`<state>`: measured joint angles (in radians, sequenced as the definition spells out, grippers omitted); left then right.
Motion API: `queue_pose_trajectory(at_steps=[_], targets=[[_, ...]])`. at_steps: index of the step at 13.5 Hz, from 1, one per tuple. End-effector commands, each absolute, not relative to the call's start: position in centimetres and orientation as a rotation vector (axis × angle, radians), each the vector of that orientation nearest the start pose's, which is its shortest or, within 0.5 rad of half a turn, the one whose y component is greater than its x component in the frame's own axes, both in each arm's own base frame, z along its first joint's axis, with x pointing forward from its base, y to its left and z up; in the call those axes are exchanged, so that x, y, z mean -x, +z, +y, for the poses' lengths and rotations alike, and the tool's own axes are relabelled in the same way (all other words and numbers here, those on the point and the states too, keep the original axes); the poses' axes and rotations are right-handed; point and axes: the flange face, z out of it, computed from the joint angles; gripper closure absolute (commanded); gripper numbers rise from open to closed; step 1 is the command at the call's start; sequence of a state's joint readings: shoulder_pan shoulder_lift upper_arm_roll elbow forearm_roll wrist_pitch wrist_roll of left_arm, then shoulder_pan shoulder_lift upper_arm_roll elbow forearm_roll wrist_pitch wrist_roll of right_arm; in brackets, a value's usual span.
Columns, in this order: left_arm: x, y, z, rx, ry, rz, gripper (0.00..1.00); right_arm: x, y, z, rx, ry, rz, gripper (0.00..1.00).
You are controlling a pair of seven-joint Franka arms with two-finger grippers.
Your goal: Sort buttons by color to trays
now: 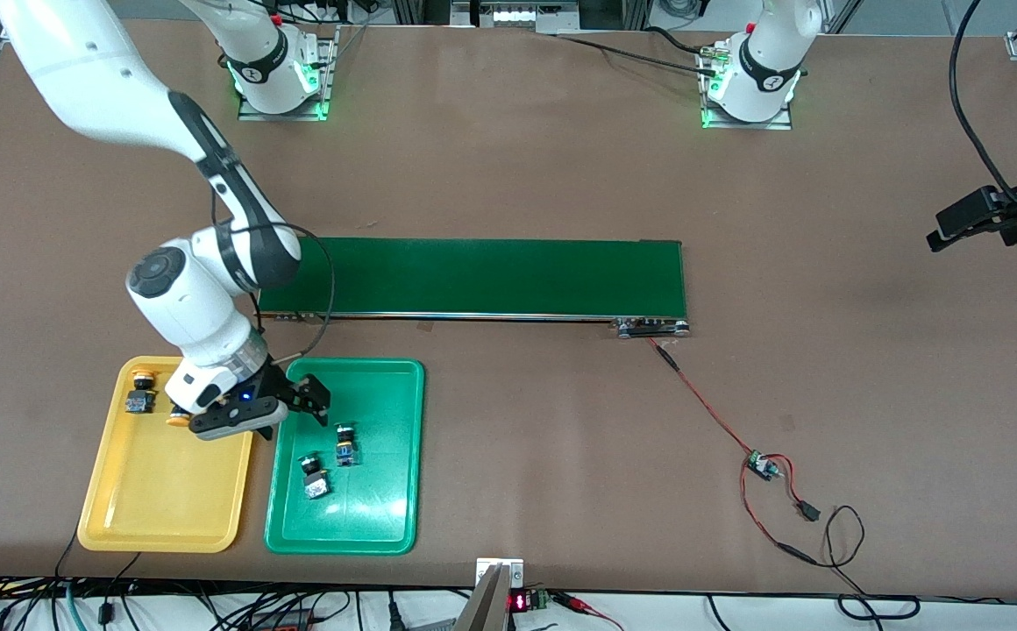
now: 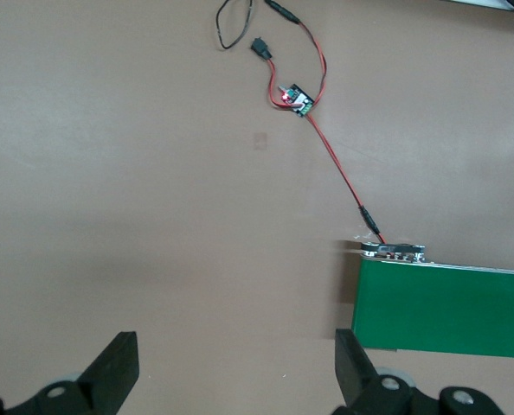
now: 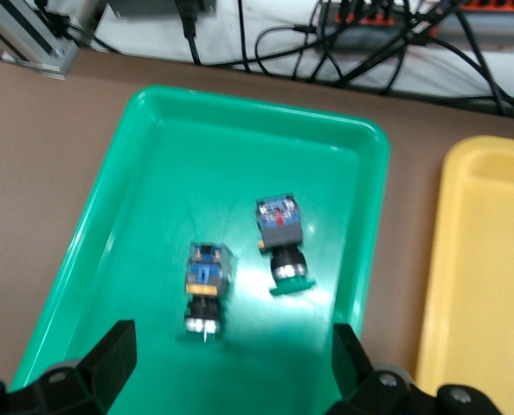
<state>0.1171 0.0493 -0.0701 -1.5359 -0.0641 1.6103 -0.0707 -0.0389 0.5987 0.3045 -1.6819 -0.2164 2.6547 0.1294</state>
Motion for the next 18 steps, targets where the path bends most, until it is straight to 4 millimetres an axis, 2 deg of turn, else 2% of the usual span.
queue_pose_trajectory(at_steps=[1,5,7,9,12,15,18], targets=[[-57.4,61.9,2.1,3.203,-0.031,-0.184,0.0,-66.6,36.5,15.3,3.072,-0.442,-0.288,0.0],[-57.5,62.0,2.1,3.2,-0.034,-0.181,0.0,-63.5,43.3,13.6,3.16,-0.23,-0.226,0.0],[-57.6,62.6,2.2,3.187,-0.055,-0.179,0.0,-62.0,46.6,11.2,3.146,-0.143,-0.124,0.0],[-57.8,62.2,3.2,3.191,-0.05,-0.197,0.0,-60.2,49.4,9.8,3.178,-0.062,-0.087,0.0],[-57.9,62.2,3.0,3.188,-0.054,-0.187,0.0,-56.9,54.0,7.0,3.22,0.035,0.001,0.0],[-57.8,62.3,2.9,3.191,-0.057,-0.187,0.0,-54.6,56.7,4.9,3.217,0.089,0.098,0.0],[-57.7,62.4,2.9,3.19,-0.057,-0.187,0.0,-54.1,57.2,2.7,3.21,0.168,0.162,0.0]])
